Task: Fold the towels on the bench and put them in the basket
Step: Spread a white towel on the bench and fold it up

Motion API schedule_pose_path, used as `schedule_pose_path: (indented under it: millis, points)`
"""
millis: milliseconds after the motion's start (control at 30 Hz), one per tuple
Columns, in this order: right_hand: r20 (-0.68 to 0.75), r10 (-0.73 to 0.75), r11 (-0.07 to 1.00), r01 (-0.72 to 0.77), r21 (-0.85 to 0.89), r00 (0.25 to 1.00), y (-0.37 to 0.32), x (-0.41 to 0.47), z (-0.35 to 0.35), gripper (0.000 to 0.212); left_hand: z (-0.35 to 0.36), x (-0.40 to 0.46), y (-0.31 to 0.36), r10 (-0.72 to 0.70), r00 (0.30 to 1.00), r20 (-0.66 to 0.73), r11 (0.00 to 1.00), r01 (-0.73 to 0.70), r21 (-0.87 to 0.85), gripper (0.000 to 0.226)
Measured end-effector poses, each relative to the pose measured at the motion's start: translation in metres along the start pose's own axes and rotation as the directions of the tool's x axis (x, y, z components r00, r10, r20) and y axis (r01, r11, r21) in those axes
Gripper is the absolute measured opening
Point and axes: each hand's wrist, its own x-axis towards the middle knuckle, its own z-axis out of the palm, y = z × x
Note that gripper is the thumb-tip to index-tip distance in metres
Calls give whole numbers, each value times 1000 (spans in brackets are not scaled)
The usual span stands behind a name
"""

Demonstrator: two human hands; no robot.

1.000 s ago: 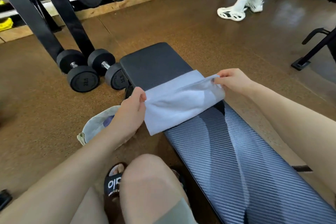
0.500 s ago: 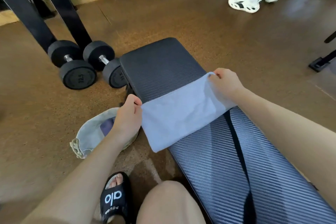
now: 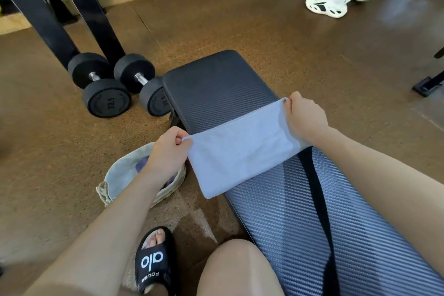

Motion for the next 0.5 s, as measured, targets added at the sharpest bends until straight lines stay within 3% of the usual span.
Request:
schedule_pose_path:
  millis: [233, 500]
  points:
    - [7, 9, 1000, -9, -3, 1000, 0, 3, 4, 34, 6, 1, 1, -71, 997, 36, 993, 74, -88, 10]
    - [29, 25, 1000, -25, 11, 999, 1, 8, 6, 33, 7, 4, 3, -29, 1000, 12, 984, 31, -177, 10]
